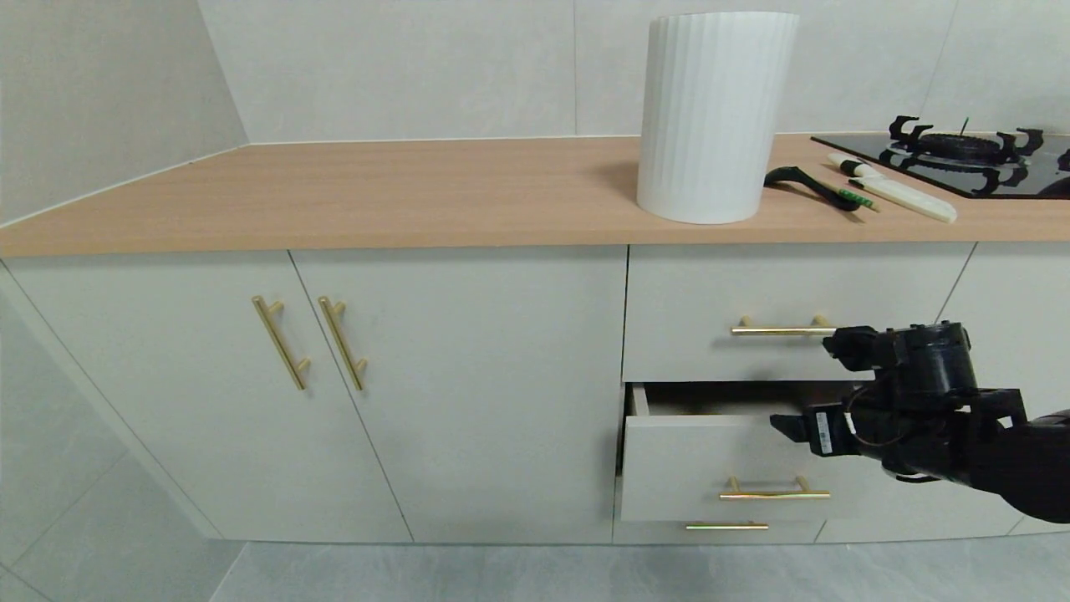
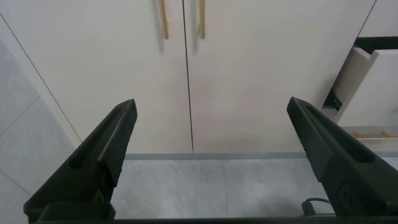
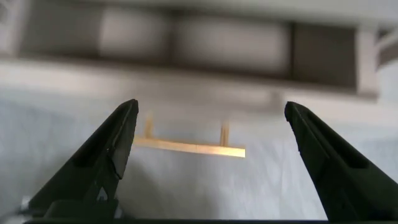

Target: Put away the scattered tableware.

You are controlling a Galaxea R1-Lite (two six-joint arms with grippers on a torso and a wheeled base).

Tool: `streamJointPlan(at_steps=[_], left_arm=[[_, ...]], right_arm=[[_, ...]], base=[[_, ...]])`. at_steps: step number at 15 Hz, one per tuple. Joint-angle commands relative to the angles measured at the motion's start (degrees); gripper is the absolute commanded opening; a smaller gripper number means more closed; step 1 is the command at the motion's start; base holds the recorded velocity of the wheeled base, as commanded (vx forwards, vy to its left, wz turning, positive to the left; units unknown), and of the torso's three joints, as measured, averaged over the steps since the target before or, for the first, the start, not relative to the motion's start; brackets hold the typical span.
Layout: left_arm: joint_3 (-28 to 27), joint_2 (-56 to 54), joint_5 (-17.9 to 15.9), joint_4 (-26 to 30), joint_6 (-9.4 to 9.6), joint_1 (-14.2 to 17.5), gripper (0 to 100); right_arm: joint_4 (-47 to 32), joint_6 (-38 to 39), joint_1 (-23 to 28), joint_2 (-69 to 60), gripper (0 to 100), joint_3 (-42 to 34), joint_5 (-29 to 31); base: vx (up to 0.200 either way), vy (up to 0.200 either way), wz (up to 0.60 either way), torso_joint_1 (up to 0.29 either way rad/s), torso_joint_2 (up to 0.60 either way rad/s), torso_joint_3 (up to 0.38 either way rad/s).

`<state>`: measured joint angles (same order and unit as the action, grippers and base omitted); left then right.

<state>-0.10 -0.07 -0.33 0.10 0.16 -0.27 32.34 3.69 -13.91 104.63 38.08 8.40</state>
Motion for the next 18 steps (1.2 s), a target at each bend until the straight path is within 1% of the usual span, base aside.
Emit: streamJointPlan(at_steps=[1, 4, 6, 8, 10, 11, 18], left_arm=[[0.01, 0.07, -0.02, -0.01, 0.02, 0.00, 100], [0.01, 0.07, -0.02, -0.01, 0.02, 0.00, 100], [0.01, 0.07, -0.02, -0.01, 0.02, 0.00, 100], [0.01, 0.07, -0.02, -0.01, 0.02, 0.00, 100], [0.01, 0.07, -0.02, -0.01, 0.02, 0.00, 100], [0.01, 0.07, -0.02, -0.01, 0.02, 0.00, 100], [0.01, 0.07, -0.02, -0.01, 0.02, 0.00, 100]], right_arm=[[2.99, 0.17, -0.07, -0.48, 100, -0.29, 0.04], [9.49, 1.49, -0.15, 5.06, 100, -0.47, 0.39], [12.39, 1.49, -0.15, 7.96, 100, -0.47, 0.48], [18.63, 1.49, -0.15, 12.70, 100, -0.47, 1.44], [24.79, 1.32, -0.15, 16.75, 100, -0.47, 3.82], [26.81, 1.23, -0.15, 18.24, 100, -0.47, 4.08], [26.55, 1.05, 0.02, 17.89, 100, -0.73, 4.08]], base=[[0.000, 0.000, 0.00, 0.000, 0.00, 0.000], [0.000, 0.000, 0.00, 0.000, 0.00, 0.000], [0.000, 0.000, 0.00, 0.000, 0.00, 0.000], [0.000, 0.000, 0.00, 0.000, 0.00, 0.000], [0.000, 0.000, 0.00, 0.000, 0.00, 0.000], [0.000, 0.000, 0.00, 0.000, 0.00, 0.000], [0.000, 0.000, 0.00, 0.000, 0.00, 0.000]])
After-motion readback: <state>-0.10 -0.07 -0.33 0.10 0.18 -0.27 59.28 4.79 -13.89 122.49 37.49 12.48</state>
